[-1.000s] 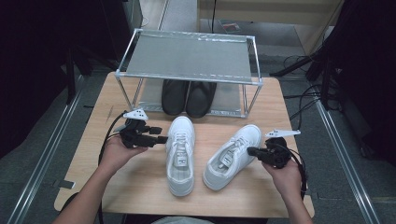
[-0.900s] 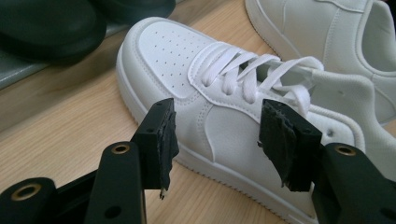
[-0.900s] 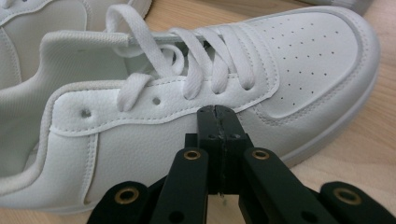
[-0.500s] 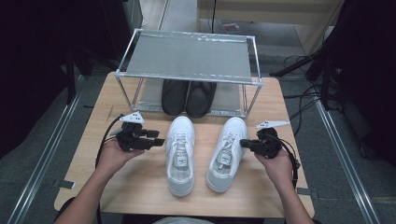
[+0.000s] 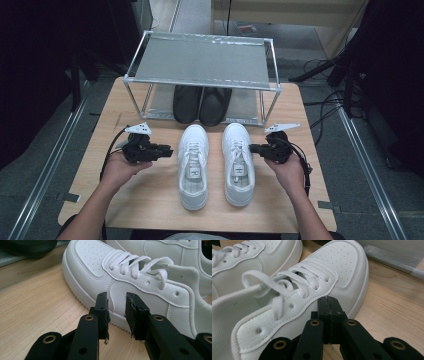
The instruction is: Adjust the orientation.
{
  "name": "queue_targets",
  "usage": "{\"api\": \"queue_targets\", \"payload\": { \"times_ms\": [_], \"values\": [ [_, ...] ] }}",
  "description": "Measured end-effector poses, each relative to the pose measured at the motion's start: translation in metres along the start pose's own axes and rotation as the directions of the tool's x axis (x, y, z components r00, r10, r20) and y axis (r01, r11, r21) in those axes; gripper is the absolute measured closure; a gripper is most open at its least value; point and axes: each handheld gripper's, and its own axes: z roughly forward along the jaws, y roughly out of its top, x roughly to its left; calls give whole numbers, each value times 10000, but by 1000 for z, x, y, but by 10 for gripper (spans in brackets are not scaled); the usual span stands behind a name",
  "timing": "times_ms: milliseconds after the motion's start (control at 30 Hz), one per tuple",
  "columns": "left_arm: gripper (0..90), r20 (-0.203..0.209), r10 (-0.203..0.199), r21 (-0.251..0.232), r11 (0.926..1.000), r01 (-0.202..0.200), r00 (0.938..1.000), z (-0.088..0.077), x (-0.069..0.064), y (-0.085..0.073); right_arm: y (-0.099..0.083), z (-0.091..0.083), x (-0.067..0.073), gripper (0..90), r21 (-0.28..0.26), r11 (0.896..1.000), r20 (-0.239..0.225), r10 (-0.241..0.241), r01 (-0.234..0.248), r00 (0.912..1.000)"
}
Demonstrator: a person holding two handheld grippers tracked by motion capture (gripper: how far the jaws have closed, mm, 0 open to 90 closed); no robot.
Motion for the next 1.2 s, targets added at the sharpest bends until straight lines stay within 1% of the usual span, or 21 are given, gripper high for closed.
{"api": "queue_targets", "payload": {
  "times_ms": [67, 133, 200, 267, 300, 367, 433, 500, 533, 600, 800, 867, 900, 933, 1000, 1033, 1133, 1200],
  "values": [
    [715, 4, 124, 28, 9999, -124, 9999, 2, -2, 0, -2, -4, 2, 900, 47, 9999, 65, -158, 157, 9999],
    [738, 74, 218, 89, 9997, -218, 9997, 4, -4, 0, -4, -8, 6, 900, 44, 9994, 90, -333, 333, 9994],
    [779, 156, 187, 288, 9994, -191, 9997, 8, -4, -1, -7, -13, 9, 900, 107, 9990, 27, -443, 443, 9990],
    [814, 261, 164, 621, 9979, -180, 9995, 14, -5, 0, -10, -15, 12, 900, 382, 9978, -166, -532, 538, 9984],
    [829, 312, 219, 827, 9963, -245, 9993, 17, -6, 0, -12, -15, 14, 900, 507, 9970, -287, -576, 590, 9979],
    [860, 388, 450, 1157, 9921, -492, 9982, 24, -10, 0, -15, -15, 16, 900, 632, 9959, -204, -636, 648, 9978],
    [873, 508, 507, 1451, 9877, -576, 9974, 30, -13, 1, -15, -15, 15, 900, 631, 9962, -274, -581, 597, 9979],
    [877, 533, 467, 1605, 9855, -547, 9975, 34, -15, 2, -15, -14, 15, 900, 644, 9963, -298, -542, 560, 9981],
    [877, 563, 344, 1577, 9865, -429, 9978, 34, -15, 2, -15, -13, 15, 900, 644, 9962, -308, -560, 579, 9980],
    [873, 570, 262, 1559, 9872, -348, 9980, 35, -16, 2, -14, -13, 16, 900, 641, 9962, -254, -568, 583, 9981],
    [867, 564, 301, 1603, 9863, -388, 9980, 36, -16, 3, -13, -12, 16, 900, 604, 9962, -277, -609, 624, 9978],
    [851, 562, 163, 1577, 9872, -250, 9983, 39, -17, 4, -12, -11, 16, 900, 576, 9966, -269, -578, 593, 9980],
    [840, 610, 12, 1623, 9867, -111, 9981, 40, -17, 5, -12, -10, 16, 900, 585, 9964, -288, -602, 618, 9978],
    [836, 667, -16, 1561, 9877, -88, 9978, 41, -18, 5, -11, -10, 16, 900, 598, 9963, -301, -607, 624, 9977],
    [835, 672, 70, 1572, 9874, -176, 9977, 43, -19, 6, -11, -8, 17, 900, 581, 9965, -381, -575, 597, 9976],
    [835, 720, 67, 1553, 9877, -178, 9974, 44, -20, 6, -10, -7, 17, 900, 580, 9960, -416, -662, 685, 9969],
    [846, 676, 212, 1536, 9876, -314, 9975, 46, -23, 7, -8, -4, 20, 900, 595, 9958, -468, -675, 702, 9966],
    [852, 724, 111, 1522, 9881, -221, 9973, 48, -24, 8, -6, -2, 21, 900, 571, 9954, -502, -740, 768, 9960]
  ]
}}
